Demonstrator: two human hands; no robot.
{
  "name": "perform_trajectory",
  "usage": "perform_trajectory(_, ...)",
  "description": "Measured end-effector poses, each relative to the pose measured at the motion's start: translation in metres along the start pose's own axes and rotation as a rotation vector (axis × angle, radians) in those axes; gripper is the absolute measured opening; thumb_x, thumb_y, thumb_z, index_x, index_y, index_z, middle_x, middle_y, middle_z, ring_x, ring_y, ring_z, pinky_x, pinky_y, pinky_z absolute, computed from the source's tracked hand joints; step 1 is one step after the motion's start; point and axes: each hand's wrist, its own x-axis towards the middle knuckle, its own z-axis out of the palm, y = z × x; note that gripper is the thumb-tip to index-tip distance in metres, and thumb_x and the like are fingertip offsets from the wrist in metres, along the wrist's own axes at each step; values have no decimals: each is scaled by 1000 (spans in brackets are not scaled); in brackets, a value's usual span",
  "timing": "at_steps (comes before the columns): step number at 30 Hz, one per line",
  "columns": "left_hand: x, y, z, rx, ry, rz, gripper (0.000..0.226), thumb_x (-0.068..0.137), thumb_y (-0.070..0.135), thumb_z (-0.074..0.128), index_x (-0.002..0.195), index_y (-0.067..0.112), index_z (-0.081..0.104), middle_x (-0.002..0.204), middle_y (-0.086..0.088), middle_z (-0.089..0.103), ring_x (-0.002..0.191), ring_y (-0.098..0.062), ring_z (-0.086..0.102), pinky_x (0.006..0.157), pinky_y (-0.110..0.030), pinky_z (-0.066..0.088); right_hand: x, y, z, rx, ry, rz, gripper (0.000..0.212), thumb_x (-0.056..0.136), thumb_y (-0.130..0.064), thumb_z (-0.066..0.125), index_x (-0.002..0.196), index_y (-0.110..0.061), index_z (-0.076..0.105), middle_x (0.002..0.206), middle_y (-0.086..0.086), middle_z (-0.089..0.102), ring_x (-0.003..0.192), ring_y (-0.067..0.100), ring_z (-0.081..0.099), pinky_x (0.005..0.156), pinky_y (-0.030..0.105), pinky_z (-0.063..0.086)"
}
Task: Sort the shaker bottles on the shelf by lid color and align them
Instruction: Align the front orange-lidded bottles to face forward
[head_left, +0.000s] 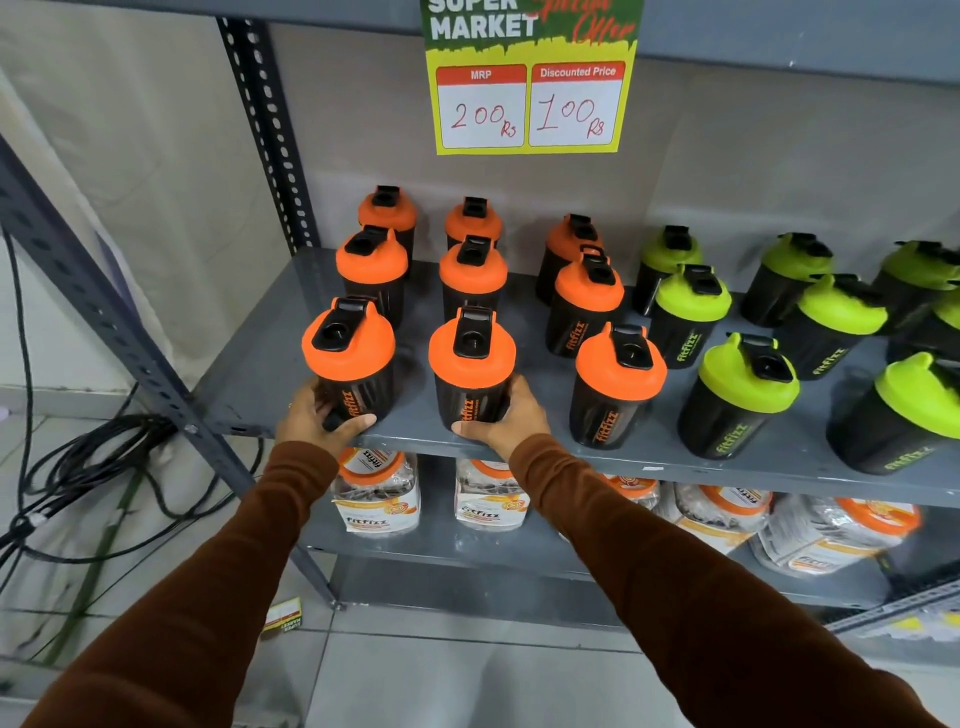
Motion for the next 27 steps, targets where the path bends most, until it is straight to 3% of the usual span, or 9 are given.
perform_trajectory(19, 3, -6, -1, 24, -13, 13, 64, 73, 0, 69, 128, 3, 38, 136, -19, 46, 124, -32, 44, 104, -41, 36, -1, -1, 0, -3, -4, 5, 77, 61, -19, 83, 124, -14, 40, 132, 13, 52, 122, 32, 48, 105, 45, 38)
perform_trajectory(27, 0, -7, -4, 67, -29, 35, 75, 68, 6, 75, 132, 8, 36, 139, -16, 44, 127, -32, 42, 106, -43, 35, 0, 0, 4, -18, 2, 14, 80, 59, -23, 84, 123, -16, 38, 132, 11, 49, 122, 31, 47, 105, 46, 39)
